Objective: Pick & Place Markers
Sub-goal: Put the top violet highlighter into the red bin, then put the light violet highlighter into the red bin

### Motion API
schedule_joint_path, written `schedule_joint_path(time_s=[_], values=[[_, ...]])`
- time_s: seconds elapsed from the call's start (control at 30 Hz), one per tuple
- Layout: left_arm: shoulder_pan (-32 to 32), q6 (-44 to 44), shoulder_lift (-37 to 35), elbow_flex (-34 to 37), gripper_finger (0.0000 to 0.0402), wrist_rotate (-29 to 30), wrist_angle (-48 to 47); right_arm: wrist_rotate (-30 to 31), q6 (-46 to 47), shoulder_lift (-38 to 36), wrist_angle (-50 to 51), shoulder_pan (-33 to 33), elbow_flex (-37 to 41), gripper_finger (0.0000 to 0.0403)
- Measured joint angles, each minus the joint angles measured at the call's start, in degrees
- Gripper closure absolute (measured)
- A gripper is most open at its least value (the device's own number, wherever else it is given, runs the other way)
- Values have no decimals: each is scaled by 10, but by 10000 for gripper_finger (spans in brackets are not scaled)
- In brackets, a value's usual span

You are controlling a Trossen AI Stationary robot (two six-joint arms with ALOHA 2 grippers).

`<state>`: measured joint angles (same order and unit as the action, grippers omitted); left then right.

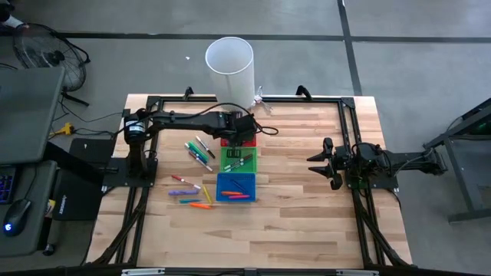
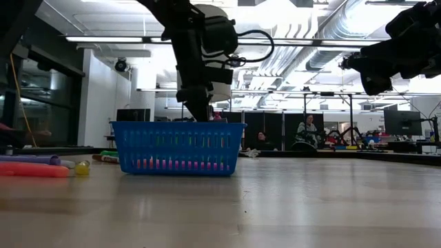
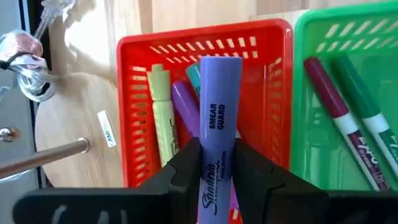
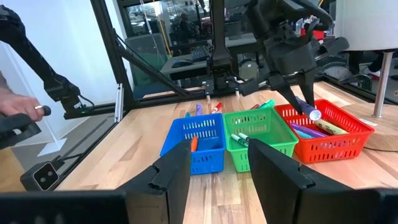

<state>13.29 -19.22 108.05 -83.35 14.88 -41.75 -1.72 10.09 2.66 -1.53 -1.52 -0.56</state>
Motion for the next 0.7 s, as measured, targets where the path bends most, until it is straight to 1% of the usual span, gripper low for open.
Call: schedule_joint_path(time_s=[0.23, 0.5, 0.7], values=[[7, 0, 0, 0, 331, -16, -2, 0, 0, 0, 0, 0, 0, 253], [7, 0, 0, 0, 298, -20, -2, 0, 0, 0, 0, 0, 0, 253], [7, 2, 0, 0, 295, -19, -2, 0, 1, 0, 0, 0, 0, 253]])
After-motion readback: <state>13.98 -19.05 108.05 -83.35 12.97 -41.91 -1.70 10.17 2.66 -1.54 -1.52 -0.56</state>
